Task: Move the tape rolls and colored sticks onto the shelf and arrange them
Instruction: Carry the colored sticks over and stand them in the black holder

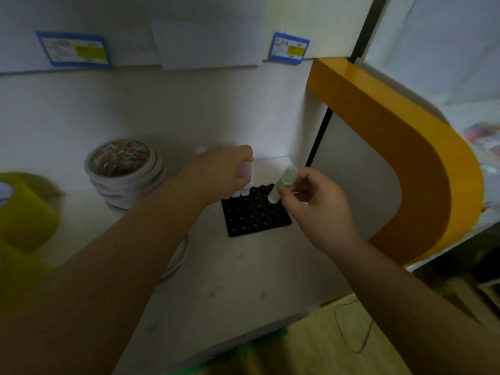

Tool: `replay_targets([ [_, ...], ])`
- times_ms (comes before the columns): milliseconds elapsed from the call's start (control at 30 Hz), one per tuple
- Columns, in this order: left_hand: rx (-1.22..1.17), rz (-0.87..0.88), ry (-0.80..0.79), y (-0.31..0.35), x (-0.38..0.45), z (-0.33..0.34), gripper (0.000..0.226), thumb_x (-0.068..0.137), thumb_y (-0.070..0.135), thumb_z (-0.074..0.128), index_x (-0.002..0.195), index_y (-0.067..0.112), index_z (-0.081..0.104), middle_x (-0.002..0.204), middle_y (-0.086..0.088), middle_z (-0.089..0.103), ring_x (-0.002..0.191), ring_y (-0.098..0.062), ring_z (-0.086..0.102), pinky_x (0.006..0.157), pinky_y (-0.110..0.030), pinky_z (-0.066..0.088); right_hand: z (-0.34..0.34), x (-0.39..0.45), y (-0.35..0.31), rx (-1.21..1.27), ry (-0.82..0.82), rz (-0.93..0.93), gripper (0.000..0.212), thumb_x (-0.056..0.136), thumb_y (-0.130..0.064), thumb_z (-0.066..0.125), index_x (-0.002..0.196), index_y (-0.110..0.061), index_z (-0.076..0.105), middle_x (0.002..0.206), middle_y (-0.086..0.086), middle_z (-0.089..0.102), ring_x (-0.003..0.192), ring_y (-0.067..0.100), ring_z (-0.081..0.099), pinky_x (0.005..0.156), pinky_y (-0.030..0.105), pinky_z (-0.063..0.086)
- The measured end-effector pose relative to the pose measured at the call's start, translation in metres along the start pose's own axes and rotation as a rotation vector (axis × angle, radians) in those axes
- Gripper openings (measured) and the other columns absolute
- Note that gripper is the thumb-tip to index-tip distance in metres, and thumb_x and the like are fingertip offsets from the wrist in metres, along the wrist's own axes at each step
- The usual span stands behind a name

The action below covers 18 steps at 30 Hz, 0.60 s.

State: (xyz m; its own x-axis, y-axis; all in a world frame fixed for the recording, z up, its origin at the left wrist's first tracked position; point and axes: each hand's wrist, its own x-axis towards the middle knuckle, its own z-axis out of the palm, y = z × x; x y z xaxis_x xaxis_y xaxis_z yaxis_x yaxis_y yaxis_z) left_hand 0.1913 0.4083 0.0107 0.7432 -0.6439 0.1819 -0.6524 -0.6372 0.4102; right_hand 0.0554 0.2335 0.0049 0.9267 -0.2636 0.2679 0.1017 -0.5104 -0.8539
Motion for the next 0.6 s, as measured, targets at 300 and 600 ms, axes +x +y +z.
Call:
replay_targets([
  [300, 0.005, -0.001, 0.042, -0.009, 0.002, 0.006, 0.027, 0.085, 0.03, 0.071, 0.11, 0.024, 0.061, 0.096, -0.002, 0.064, 0.087, -0.022, 0.06, 0.073, -0.033, 0.048, 0.029, 0.056, 0.02, -0.184, -0.146, -0.047, 0.008, 0.091, -0.021, 0.065, 0.093, -0.014, 0.068, 0.086, -0.002, 0.071, 0.082, 0.013, 0.068, 0.078, 0.041, 0.057],
  [600, -0.01, -0.013, 0.051, -0.009, 0.0, 0.007, 0.023, 0.084, 0.03, 0.072, 0.104, 0.026, 0.061, 0.092, -0.001, 0.065, 0.084, -0.023, 0.061, 0.076, -0.038, 0.051, 0.034, 0.071, 0.028, -0.318, -0.317, -0.134, 0.01, 0.091, -0.02, 0.065, 0.087, -0.011, 0.065, 0.083, 0.004, 0.069, 0.08, 0.019, 0.066, 0.075, 0.036, 0.053],
])
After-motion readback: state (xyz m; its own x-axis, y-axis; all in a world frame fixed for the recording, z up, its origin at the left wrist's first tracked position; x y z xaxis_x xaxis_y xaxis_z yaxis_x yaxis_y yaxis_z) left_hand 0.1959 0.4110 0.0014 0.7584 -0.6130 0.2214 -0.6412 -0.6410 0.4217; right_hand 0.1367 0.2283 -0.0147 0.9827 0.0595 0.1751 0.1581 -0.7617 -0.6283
